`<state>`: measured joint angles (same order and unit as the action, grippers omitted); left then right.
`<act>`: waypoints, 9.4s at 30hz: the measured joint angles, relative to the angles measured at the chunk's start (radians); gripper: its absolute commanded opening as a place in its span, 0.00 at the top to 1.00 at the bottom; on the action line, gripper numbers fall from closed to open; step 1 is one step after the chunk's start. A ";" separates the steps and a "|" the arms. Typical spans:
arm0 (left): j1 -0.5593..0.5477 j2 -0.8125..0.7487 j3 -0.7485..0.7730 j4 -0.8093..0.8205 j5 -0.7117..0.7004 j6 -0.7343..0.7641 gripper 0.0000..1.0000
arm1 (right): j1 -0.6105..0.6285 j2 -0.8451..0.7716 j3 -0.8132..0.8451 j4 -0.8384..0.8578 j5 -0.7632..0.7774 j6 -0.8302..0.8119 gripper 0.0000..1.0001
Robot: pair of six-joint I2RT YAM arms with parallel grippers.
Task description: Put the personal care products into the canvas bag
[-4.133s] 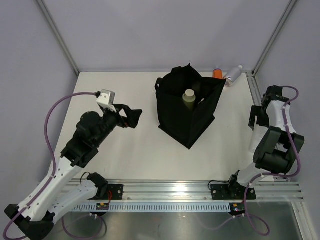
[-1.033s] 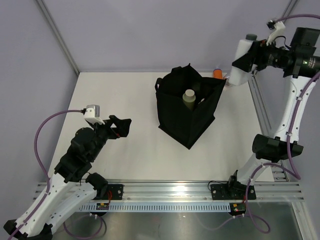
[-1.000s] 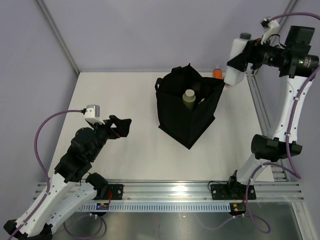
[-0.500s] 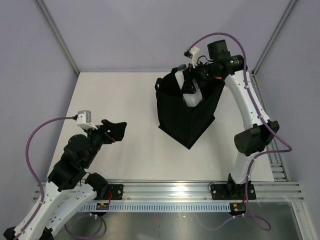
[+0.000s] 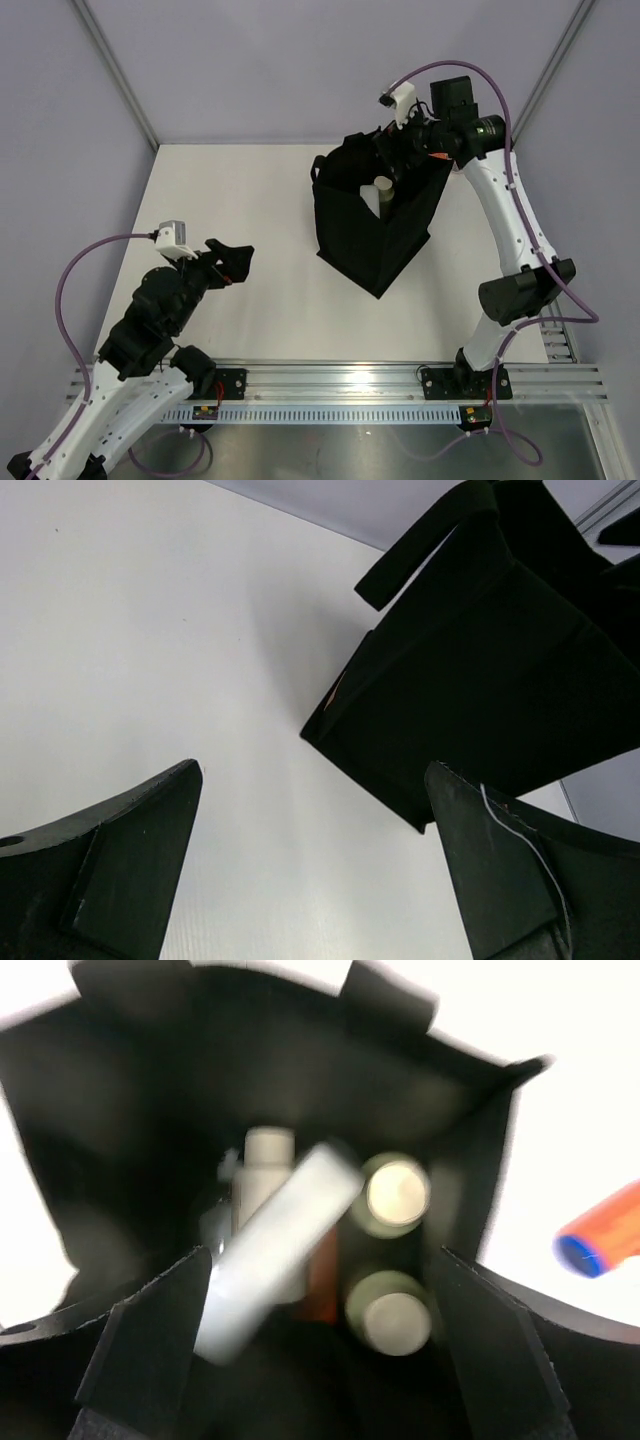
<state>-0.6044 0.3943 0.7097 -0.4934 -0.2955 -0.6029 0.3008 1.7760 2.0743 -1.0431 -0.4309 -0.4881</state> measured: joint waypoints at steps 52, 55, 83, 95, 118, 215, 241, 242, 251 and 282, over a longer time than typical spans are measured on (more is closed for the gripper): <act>0.000 0.245 -0.065 0.047 0.003 -0.061 0.01 | -0.364 0.941 0.558 0.245 0.297 0.384 0.33; 0.000 0.264 -0.064 0.047 0.003 -0.060 0.01 | -0.362 0.942 0.573 0.233 0.309 0.379 0.42; 0.001 0.145 -0.085 0.066 0.003 -0.053 0.01 | -0.467 0.220 -0.596 0.196 0.238 0.277 0.26; 0.002 0.089 -0.107 0.069 0.004 -0.056 0.01 | -0.465 0.420 -0.336 0.108 0.282 0.233 0.61; 0.002 0.011 -0.131 0.060 0.003 -0.076 0.01 | -0.757 0.139 -0.260 0.208 -0.372 0.487 1.00; 0.002 0.049 -0.132 0.015 0.004 -0.130 0.01 | -0.375 0.771 0.396 0.416 0.703 0.872 0.01; 0.002 0.303 -0.041 0.049 0.023 -0.157 0.01 | -0.527 0.887 0.378 0.486 0.330 1.211 0.48; 0.002 0.301 -0.041 0.050 0.023 -0.156 0.01 | -0.531 0.881 0.364 0.497 0.315 1.212 0.48; 0.002 0.251 -0.046 0.111 0.037 -0.129 0.01 | -0.590 0.745 0.150 0.462 0.172 1.108 0.53; 0.002 -0.185 -0.212 0.056 0.074 -0.184 0.01 | -0.651 0.371 -0.357 0.040 0.301 0.163 0.19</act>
<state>-0.6029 0.2089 0.4973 -0.4370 -0.2211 -0.7872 -0.3504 2.1471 1.7168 -1.0031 -0.1295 -0.3248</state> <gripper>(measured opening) 0.983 0.925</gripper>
